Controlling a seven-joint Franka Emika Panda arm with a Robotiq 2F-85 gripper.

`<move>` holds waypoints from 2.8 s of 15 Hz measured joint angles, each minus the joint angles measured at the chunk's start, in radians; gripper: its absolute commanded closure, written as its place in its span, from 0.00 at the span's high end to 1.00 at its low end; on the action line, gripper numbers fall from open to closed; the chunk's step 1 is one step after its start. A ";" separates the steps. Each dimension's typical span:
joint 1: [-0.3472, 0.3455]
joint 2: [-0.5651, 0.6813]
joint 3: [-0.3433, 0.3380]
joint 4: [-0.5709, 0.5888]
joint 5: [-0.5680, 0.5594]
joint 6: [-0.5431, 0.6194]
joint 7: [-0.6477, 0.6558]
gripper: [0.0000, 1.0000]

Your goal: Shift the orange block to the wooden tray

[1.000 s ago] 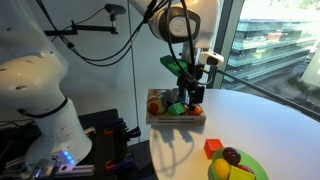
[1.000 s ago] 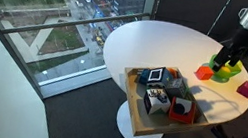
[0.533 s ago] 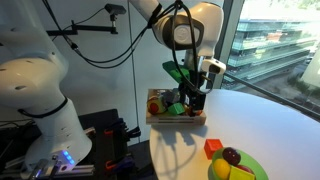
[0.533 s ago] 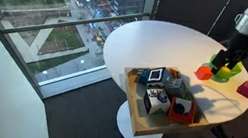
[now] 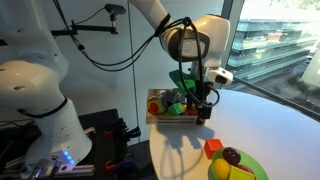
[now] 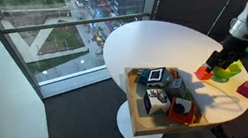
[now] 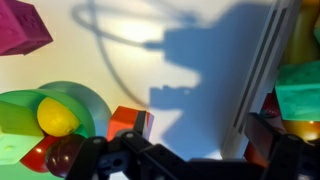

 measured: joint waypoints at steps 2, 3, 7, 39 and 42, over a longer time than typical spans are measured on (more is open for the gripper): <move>-0.003 0.029 0.000 0.012 0.017 0.026 -0.001 1.00; -0.004 0.043 0.000 0.020 0.024 0.035 -0.001 1.00; -0.012 0.099 0.000 0.053 0.036 0.066 -0.002 1.00; -0.133 0.321 -0.001 0.239 0.038 0.099 -0.041 1.00; -0.142 0.323 -0.001 0.239 0.038 0.099 -0.044 1.00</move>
